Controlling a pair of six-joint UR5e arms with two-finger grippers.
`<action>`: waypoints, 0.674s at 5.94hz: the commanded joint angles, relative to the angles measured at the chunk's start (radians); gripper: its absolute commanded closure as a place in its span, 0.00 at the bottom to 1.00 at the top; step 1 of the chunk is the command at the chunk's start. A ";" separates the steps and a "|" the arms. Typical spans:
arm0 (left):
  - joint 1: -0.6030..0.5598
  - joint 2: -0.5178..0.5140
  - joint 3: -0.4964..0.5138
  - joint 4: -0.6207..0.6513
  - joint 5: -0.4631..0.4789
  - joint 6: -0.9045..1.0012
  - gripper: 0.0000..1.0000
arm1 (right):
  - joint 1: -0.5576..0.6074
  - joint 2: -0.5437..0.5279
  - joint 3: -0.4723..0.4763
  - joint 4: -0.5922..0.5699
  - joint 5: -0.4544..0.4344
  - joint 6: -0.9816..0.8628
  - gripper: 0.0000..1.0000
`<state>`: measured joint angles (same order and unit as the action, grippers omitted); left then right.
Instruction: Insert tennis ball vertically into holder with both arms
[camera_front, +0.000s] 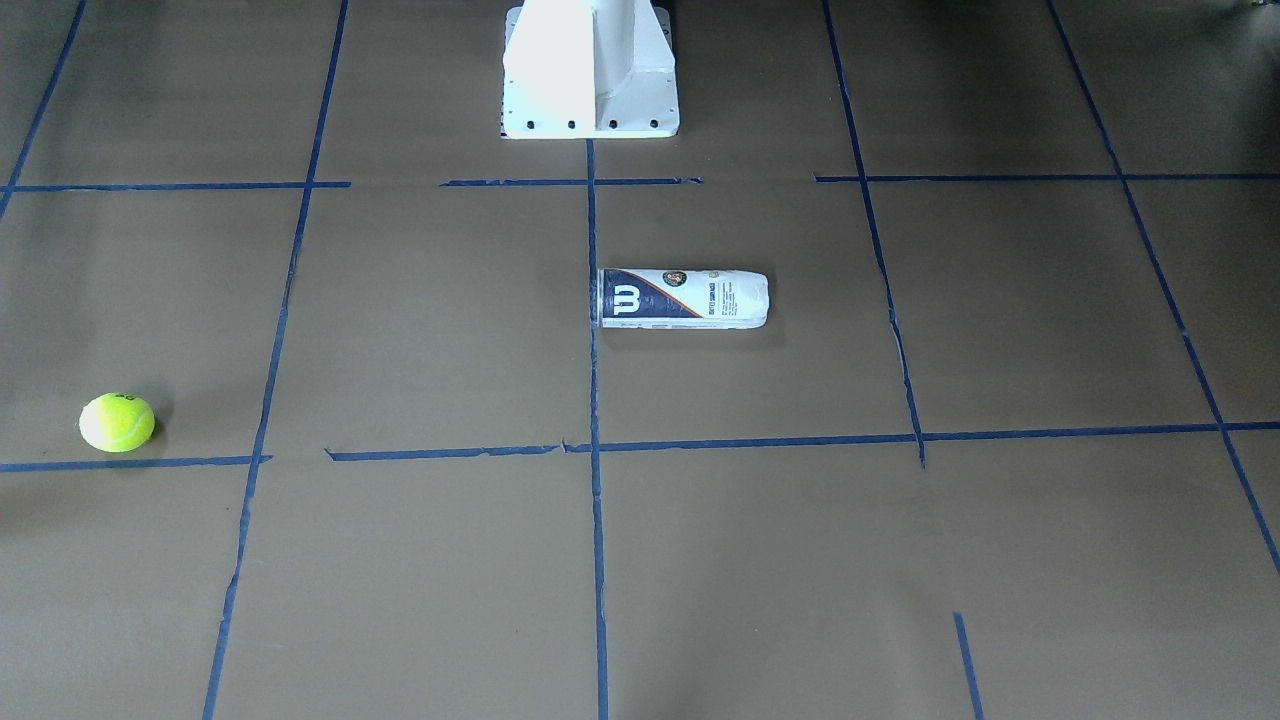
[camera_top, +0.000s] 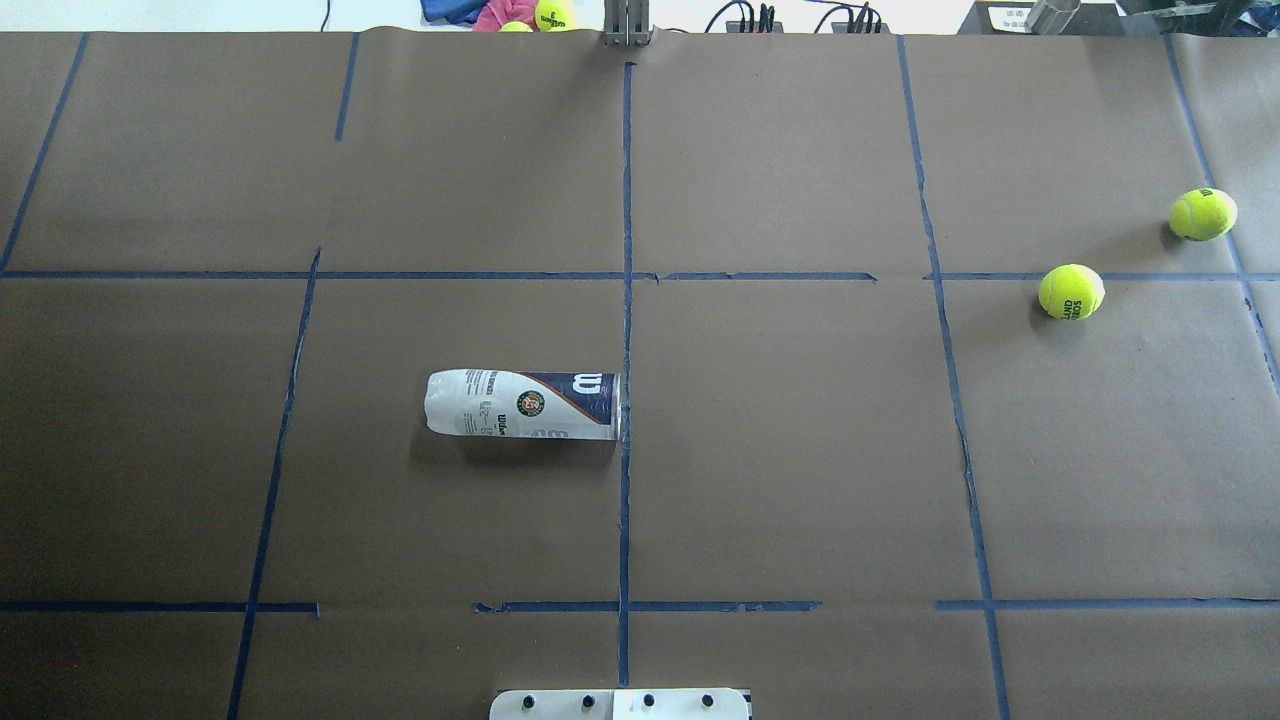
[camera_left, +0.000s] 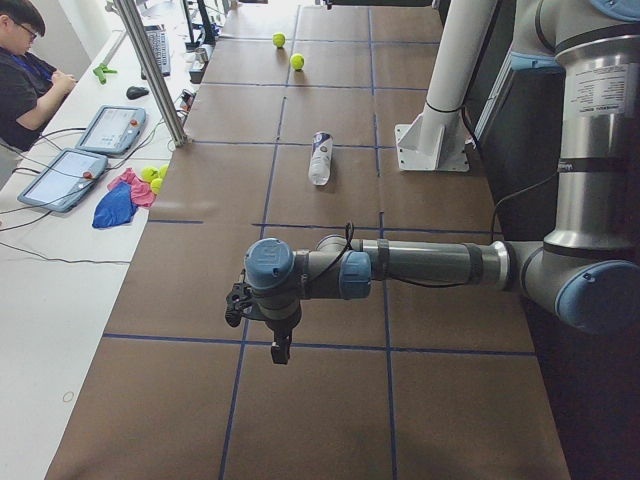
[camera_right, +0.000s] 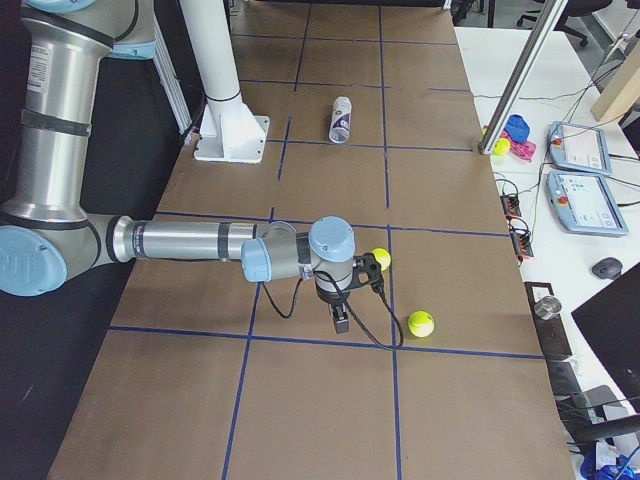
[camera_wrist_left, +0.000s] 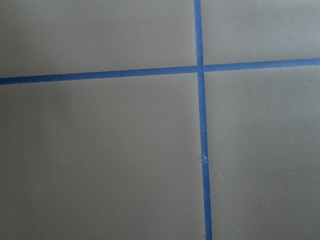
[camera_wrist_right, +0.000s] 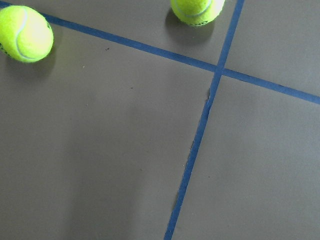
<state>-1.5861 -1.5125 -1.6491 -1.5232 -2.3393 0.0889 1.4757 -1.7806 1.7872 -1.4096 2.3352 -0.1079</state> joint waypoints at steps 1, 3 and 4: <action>0.003 0.002 -0.004 -0.002 0.006 0.003 0.00 | 0.000 -0.003 0.003 0.001 0.001 0.002 0.00; 0.024 0.000 -0.001 0.002 0.006 -0.001 0.00 | 0.000 0.000 0.003 0.001 -0.005 0.007 0.00; 0.026 -0.027 -0.003 -0.011 0.000 -0.007 0.00 | 0.000 0.021 -0.009 0.006 -0.011 0.017 0.00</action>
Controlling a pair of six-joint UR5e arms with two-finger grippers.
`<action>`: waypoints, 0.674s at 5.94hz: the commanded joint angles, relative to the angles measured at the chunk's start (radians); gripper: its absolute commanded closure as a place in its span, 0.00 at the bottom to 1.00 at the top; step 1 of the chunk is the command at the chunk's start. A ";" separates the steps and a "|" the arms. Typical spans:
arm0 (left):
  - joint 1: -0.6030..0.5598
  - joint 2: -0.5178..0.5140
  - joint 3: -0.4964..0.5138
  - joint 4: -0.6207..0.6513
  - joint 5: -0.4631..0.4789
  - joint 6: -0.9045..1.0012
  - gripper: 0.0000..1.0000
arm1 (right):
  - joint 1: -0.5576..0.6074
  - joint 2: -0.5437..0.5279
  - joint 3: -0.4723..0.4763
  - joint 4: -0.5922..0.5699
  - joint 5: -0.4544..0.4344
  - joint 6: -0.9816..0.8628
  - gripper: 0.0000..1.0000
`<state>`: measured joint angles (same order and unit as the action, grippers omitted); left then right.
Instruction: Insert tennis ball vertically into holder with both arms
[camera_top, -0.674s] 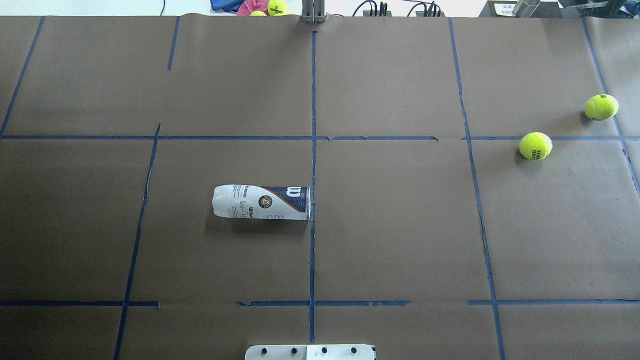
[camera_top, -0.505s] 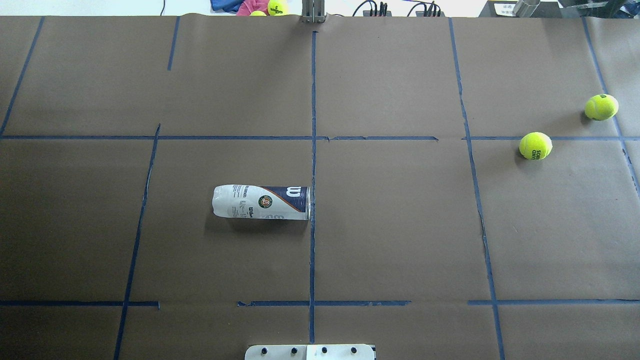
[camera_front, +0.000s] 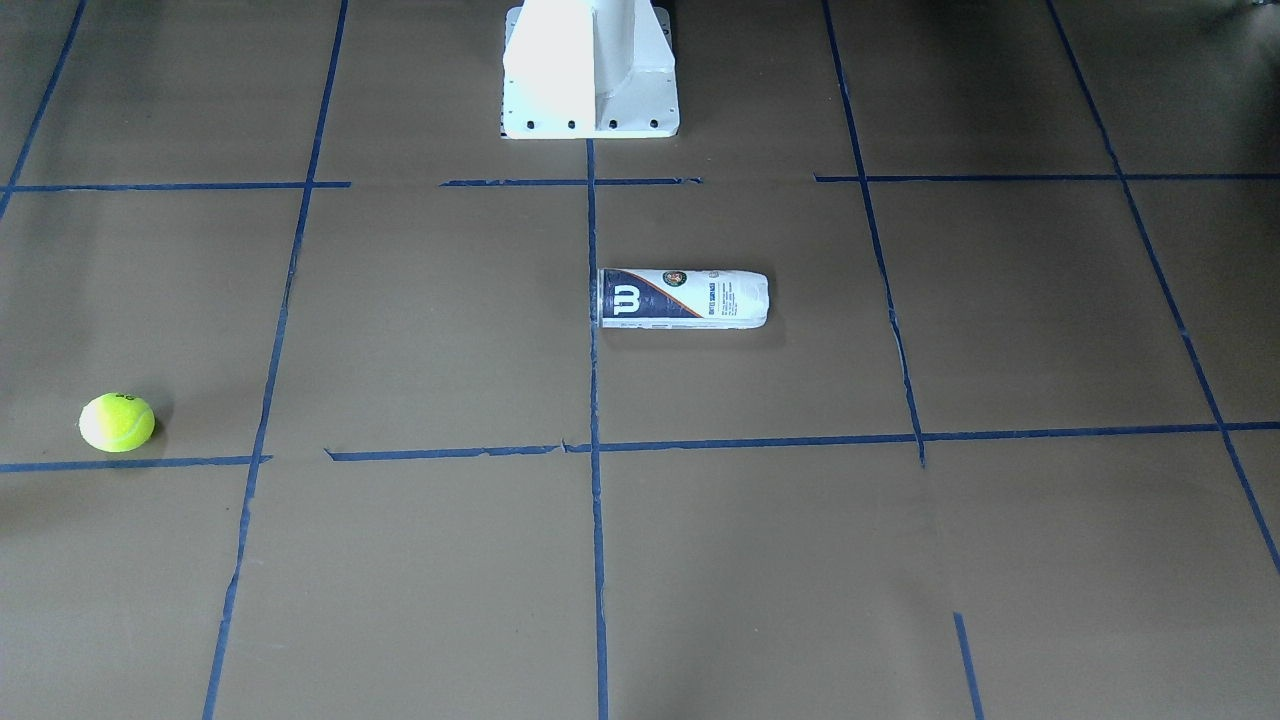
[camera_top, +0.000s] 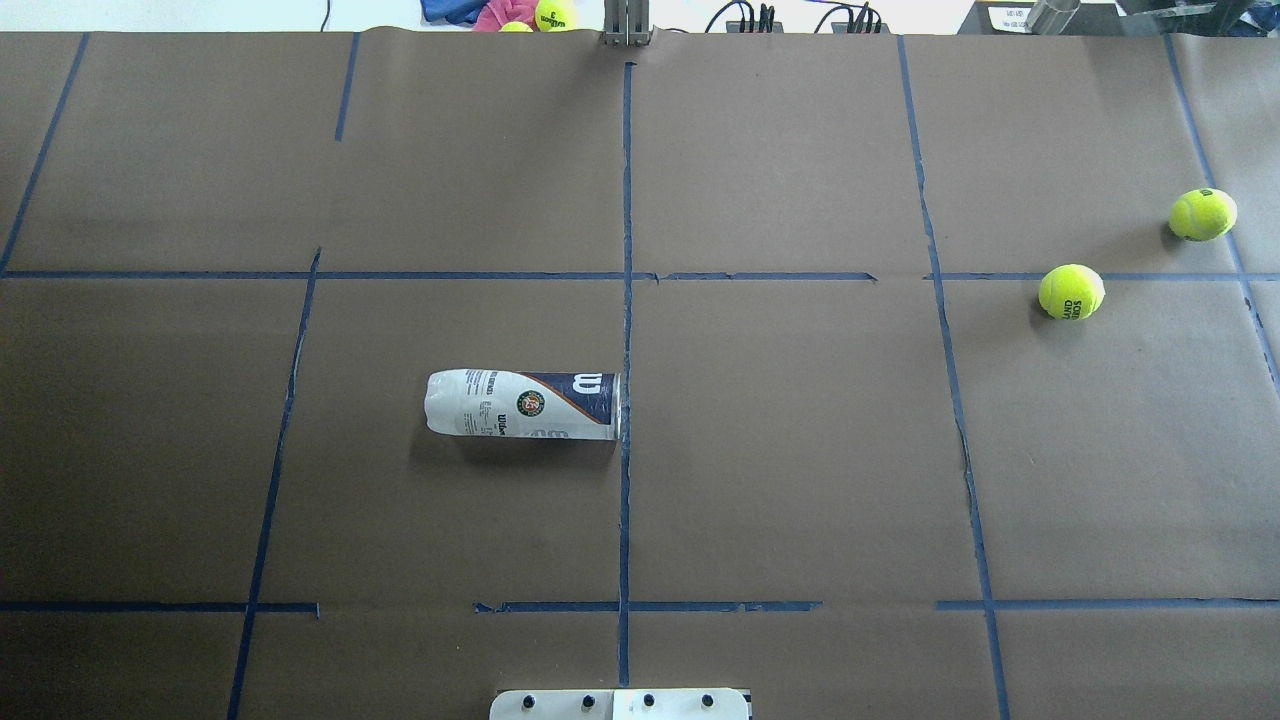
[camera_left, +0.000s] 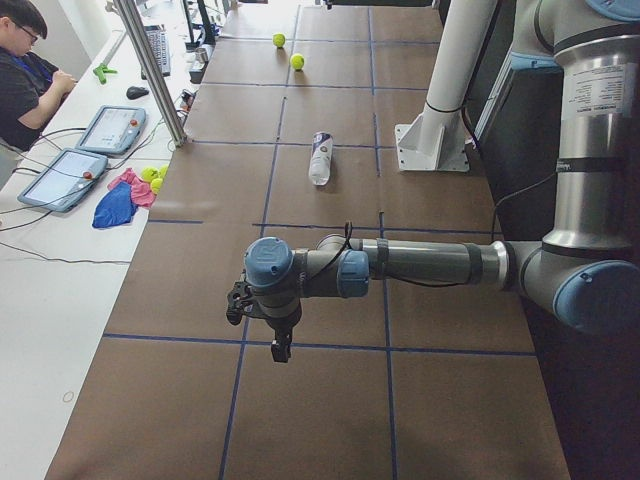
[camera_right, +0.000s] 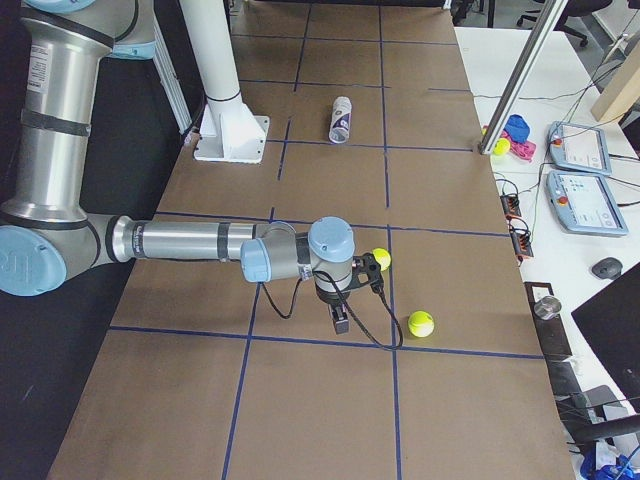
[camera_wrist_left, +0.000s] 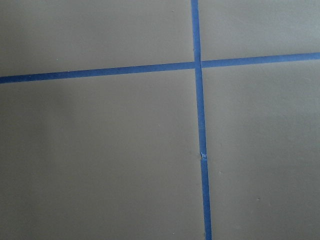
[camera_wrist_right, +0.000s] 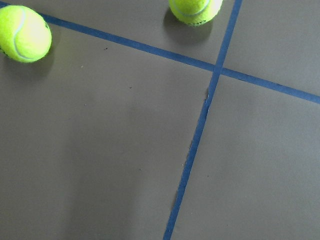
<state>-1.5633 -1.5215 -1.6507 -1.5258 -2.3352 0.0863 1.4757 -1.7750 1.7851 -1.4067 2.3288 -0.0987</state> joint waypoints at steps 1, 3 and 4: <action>0.003 -0.101 0.006 -0.078 -0.003 -0.010 0.00 | 0.000 0.055 -0.015 -0.003 0.003 0.101 0.00; 0.008 -0.126 -0.006 -0.184 -0.009 -0.009 0.00 | 0.000 0.068 -0.006 0.005 0.003 0.122 0.00; 0.032 -0.128 -0.020 -0.271 -0.012 -0.043 0.00 | 0.000 0.077 0.010 0.005 0.003 0.128 0.00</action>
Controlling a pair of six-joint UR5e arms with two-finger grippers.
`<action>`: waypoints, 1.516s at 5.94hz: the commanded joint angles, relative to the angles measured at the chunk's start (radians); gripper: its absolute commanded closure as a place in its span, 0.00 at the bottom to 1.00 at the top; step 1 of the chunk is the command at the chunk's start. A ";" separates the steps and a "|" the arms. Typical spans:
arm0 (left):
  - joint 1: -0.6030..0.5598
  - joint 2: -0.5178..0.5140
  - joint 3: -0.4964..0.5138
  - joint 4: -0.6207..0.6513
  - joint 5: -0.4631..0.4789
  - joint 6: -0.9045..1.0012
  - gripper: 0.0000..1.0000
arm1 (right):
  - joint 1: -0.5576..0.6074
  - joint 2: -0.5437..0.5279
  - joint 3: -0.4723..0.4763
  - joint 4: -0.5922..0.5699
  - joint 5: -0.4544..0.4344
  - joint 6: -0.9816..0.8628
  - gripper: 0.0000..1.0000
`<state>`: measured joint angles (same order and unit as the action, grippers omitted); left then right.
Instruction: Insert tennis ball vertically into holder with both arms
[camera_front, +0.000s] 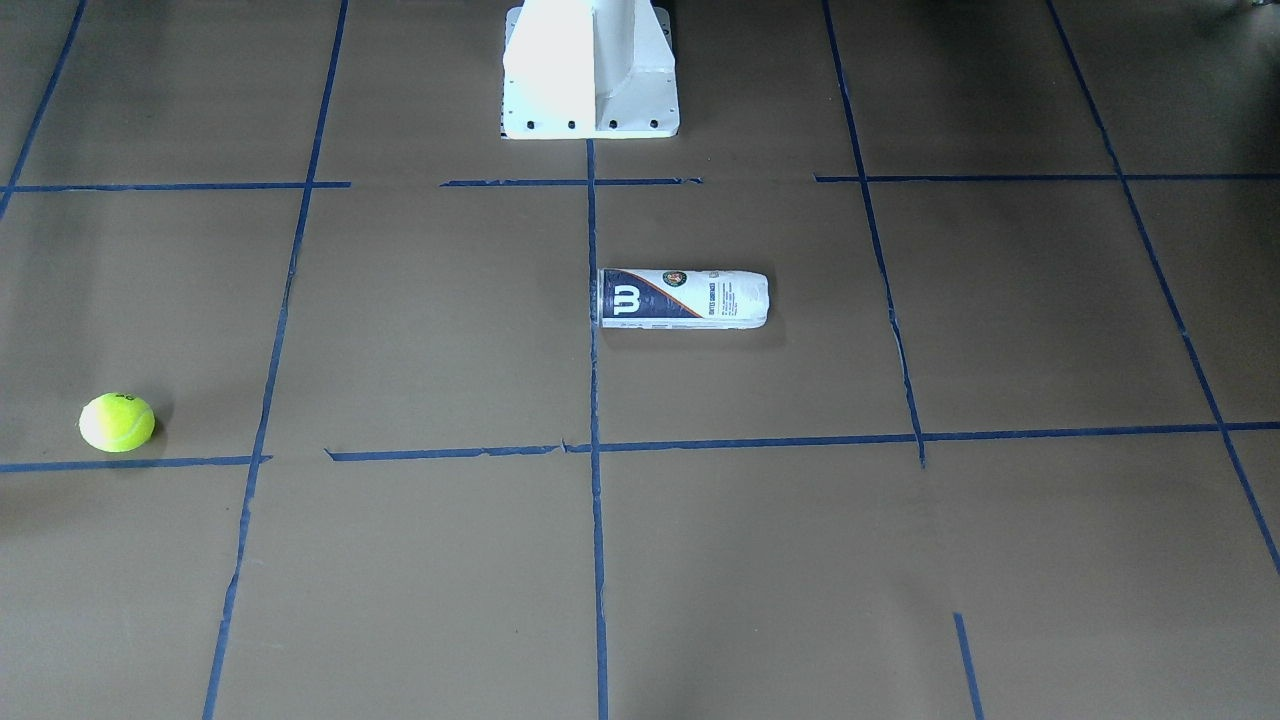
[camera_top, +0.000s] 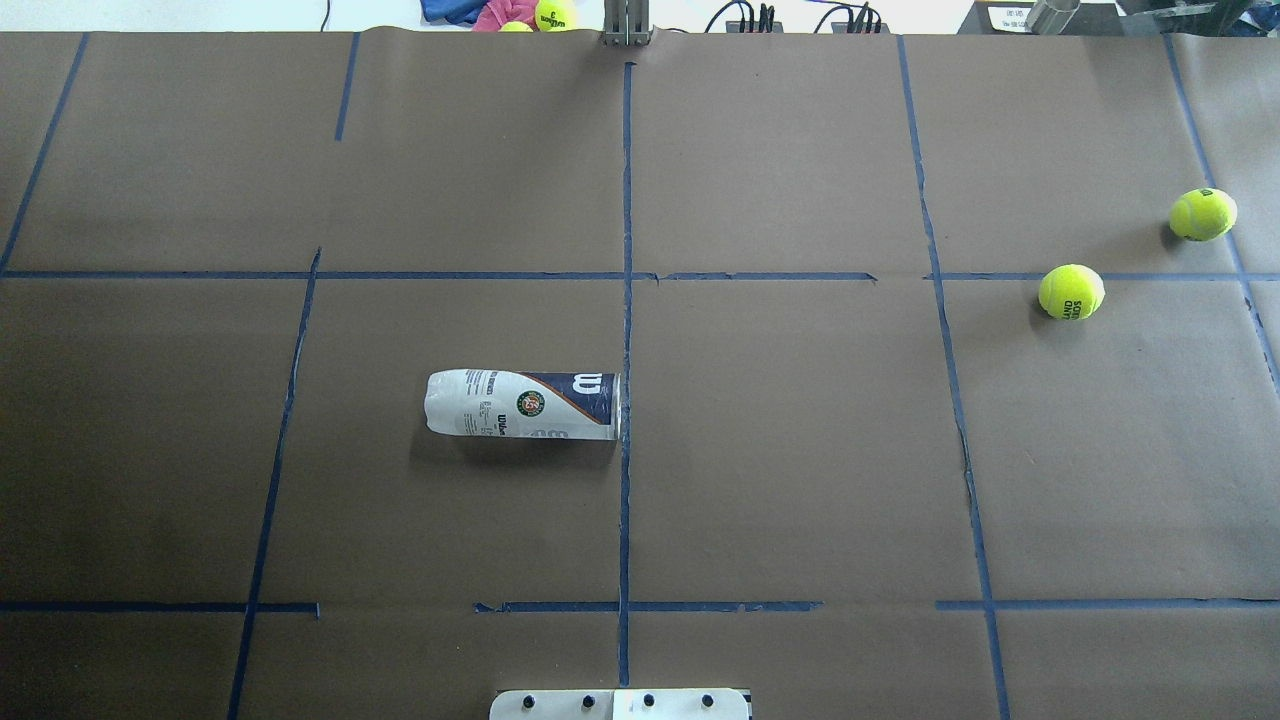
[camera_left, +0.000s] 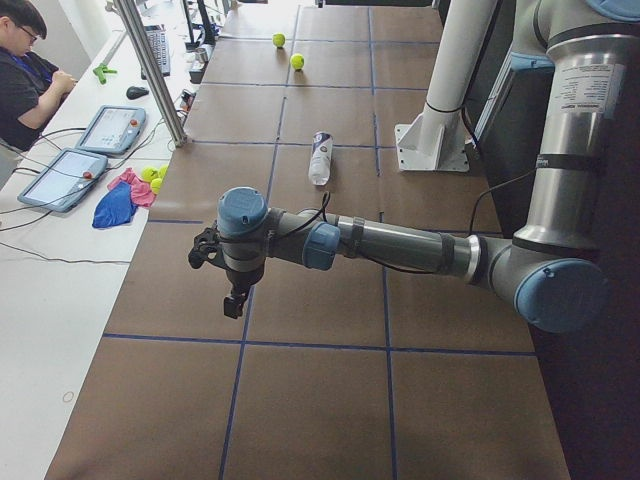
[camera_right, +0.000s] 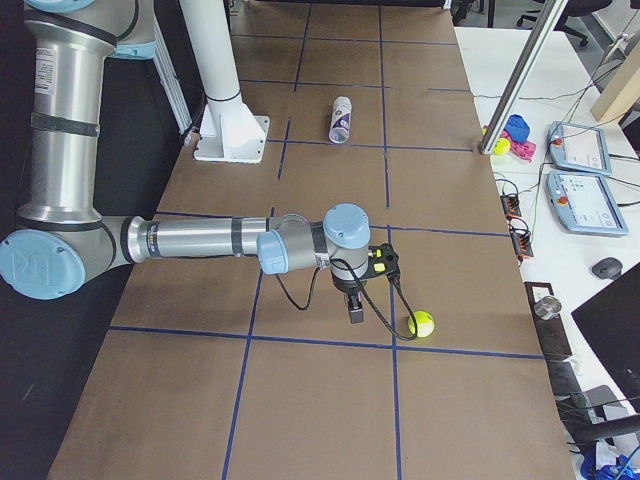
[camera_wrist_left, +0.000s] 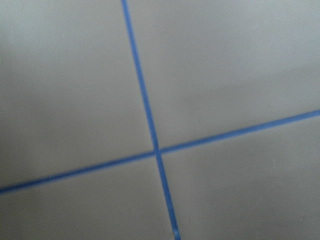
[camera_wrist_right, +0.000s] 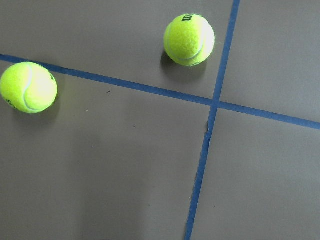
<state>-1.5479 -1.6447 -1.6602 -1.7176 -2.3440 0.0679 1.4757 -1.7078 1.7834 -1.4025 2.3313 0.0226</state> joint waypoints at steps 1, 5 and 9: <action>0.088 -0.030 -0.041 -0.144 0.005 -0.124 0.00 | 0.000 0.010 0.011 0.000 0.000 0.008 0.00; 0.444 -0.310 -0.062 -0.295 0.031 -0.082 0.00 | 0.000 0.010 0.004 -0.001 0.002 0.010 0.00; 0.826 -0.579 -0.101 -0.045 0.349 -0.071 0.00 | 0.000 0.011 0.004 -0.001 0.002 0.010 0.00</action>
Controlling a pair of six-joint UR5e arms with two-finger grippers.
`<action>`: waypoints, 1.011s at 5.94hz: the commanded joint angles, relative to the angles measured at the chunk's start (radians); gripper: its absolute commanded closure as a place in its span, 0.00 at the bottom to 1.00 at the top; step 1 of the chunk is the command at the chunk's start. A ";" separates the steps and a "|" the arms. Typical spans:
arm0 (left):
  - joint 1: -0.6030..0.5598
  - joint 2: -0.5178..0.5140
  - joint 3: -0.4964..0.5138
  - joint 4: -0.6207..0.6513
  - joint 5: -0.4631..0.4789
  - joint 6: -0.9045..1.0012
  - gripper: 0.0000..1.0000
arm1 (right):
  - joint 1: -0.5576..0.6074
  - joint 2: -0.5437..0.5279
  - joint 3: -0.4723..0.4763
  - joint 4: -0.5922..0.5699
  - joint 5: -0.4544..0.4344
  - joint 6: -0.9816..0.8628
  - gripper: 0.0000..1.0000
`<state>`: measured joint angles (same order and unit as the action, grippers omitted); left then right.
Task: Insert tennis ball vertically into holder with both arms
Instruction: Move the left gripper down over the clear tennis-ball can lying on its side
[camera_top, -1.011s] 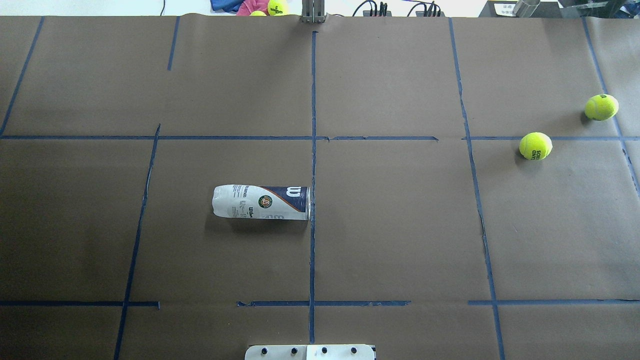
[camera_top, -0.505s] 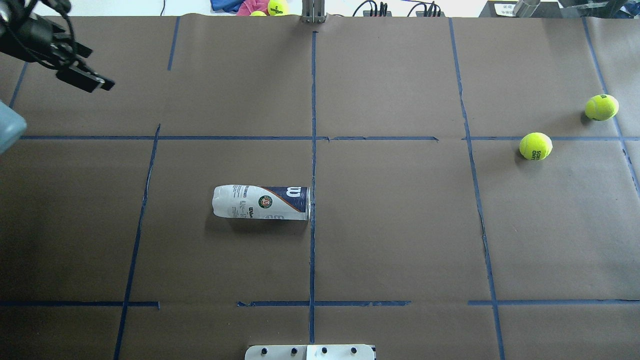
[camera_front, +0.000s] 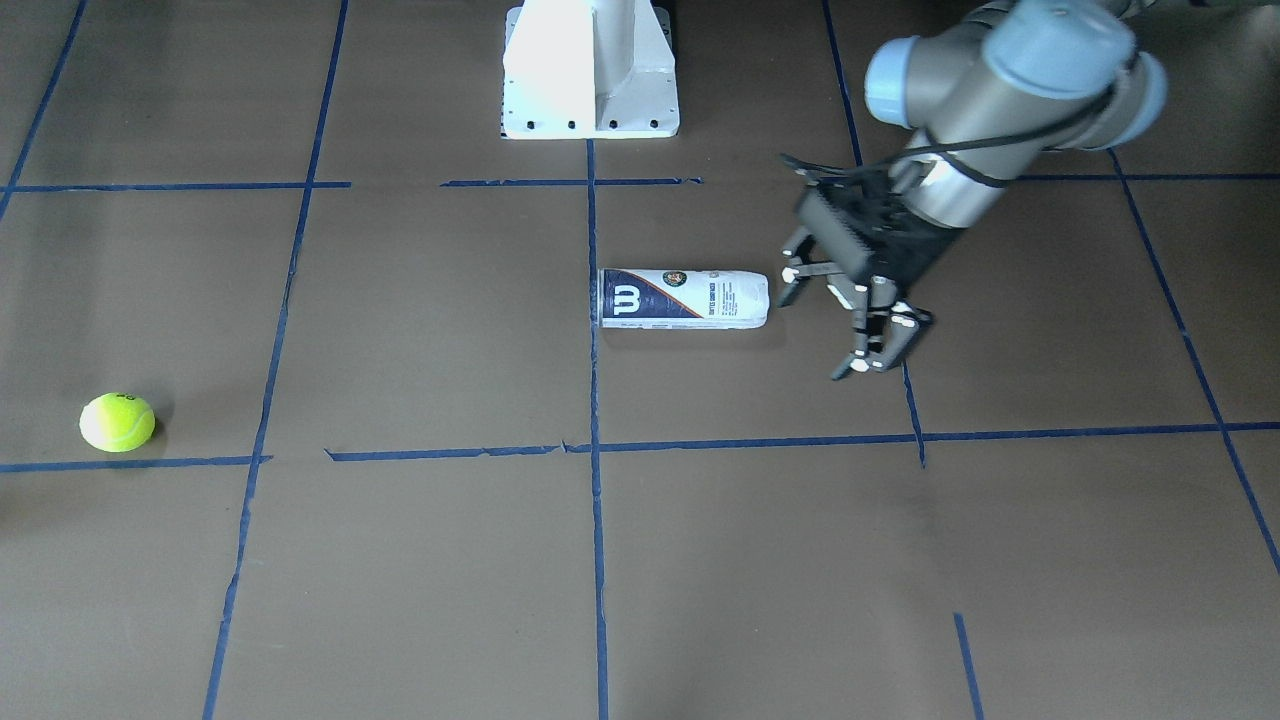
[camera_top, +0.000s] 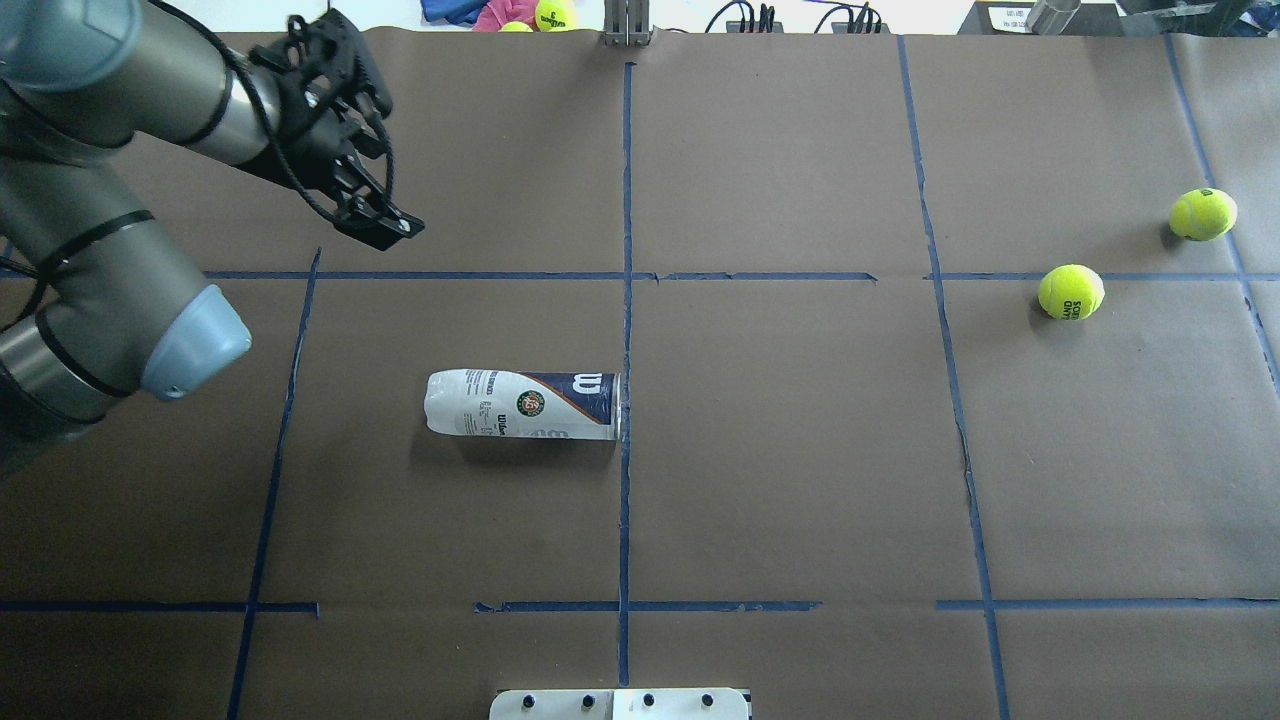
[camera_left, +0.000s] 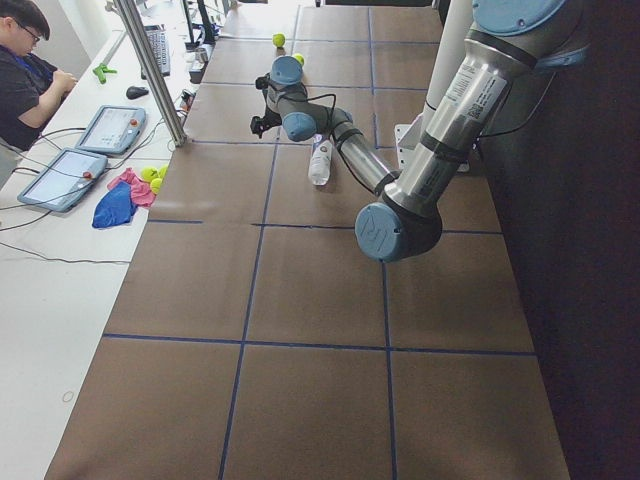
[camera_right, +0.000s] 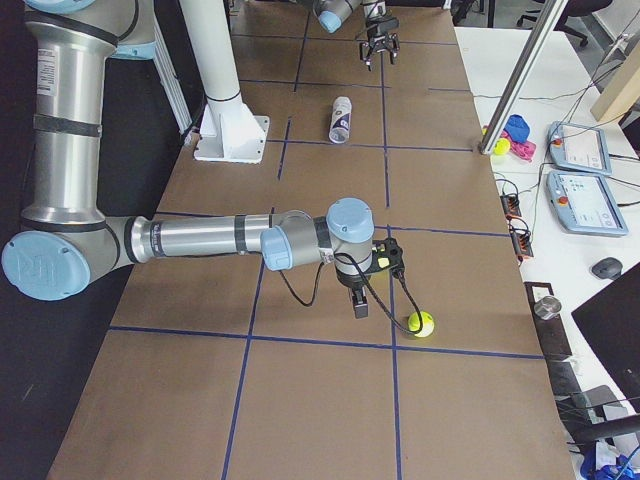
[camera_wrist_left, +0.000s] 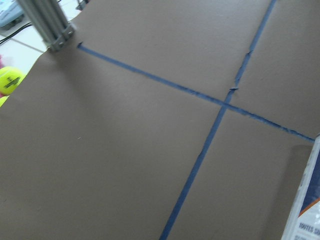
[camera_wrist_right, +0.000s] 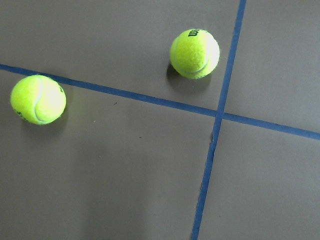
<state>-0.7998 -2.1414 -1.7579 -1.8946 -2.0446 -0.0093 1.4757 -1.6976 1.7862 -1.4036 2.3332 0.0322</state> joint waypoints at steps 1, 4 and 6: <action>0.167 -0.145 -0.003 0.231 0.148 0.034 0.00 | 0.000 0.001 0.001 0.000 0.000 0.000 0.00; 0.295 -0.247 0.020 0.494 0.347 0.256 0.00 | 0.000 -0.001 -0.004 -0.002 0.000 0.000 0.00; 0.370 -0.252 0.079 0.497 0.434 0.273 0.00 | 0.000 -0.001 -0.004 -0.002 0.000 0.000 0.00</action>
<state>-0.4577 -2.3875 -1.7119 -1.4024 -1.6482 0.2553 1.4757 -1.6980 1.7819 -1.4050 2.3332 0.0322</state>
